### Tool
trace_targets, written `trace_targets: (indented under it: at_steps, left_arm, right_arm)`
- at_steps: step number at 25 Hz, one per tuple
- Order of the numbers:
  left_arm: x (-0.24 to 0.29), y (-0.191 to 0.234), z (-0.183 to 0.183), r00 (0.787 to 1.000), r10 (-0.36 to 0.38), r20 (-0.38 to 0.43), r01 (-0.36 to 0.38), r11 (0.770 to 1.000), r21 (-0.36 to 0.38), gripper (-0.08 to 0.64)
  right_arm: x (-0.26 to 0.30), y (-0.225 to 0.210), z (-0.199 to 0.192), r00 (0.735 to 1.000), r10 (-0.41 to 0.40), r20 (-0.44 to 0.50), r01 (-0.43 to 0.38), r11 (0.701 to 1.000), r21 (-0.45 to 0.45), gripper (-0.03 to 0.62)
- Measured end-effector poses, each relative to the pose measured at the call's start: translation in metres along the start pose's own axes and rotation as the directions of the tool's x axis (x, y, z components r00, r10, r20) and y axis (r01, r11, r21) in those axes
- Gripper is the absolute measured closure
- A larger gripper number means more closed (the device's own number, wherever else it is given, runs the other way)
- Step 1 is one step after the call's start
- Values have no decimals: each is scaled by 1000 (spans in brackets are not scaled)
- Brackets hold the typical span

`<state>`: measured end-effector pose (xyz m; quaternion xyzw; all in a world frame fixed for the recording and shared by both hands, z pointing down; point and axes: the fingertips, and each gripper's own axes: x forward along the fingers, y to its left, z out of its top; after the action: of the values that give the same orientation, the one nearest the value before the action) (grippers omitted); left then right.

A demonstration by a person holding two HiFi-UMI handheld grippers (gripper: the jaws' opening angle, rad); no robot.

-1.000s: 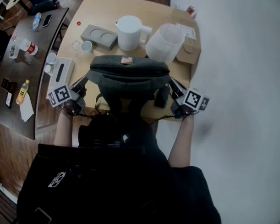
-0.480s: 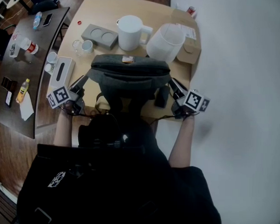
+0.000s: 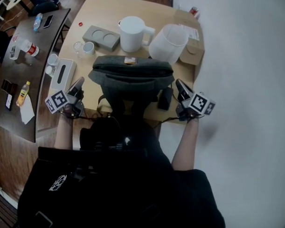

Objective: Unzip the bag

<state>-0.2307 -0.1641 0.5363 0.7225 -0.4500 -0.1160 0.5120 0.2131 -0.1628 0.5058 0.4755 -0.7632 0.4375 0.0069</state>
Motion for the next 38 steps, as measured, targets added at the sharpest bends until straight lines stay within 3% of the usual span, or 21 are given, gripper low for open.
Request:
trace_targets:
  at_steps: [5, 10, 18, 22, 26, 32, 38]
  left_arm:
    - [8, -18, 1, 998, -53, -30, 55, 997, 45, 563]
    - [4, -26, 9, 1000, -25, 4, 25, 1000, 17, 563]
    - [6, -78, 36, 991, -126, 42, 119, 984, 133, 563]
    - [7, -103, 42, 986, -163, 41, 153, 970, 187, 563]
    - [9, -119, 46, 991, -130, 25, 119, 957, 264, 563]
    - [11, -146, 60, 988, -143, 52, 115, 928, 353, 563]
    - [12, -177, 70, 985, -160, 70, 114, 890, 441, 563]
  right_arm:
    - [-1, 5, -2, 1000, 21, -10, -21, 1000, 10, 588]
    - [-1, 17, 12, 999, 36, 17, -36, 999, -11, 588]
    - [-3, 41, 33, 996, 61, 66, -58, 997, -51, 588]
    - [-5, 54, 43, 992, 82, 93, -76, 995, -67, 588]
    - [-10, 67, 54, 987, 99, 129, -86, 991, -100, 588]
    - [-20, 89, 74, 974, 128, 189, -104, 986, -131, 586]
    - [-23, 122, 91, 963, 177, 203, -125, 962, -242, 586]
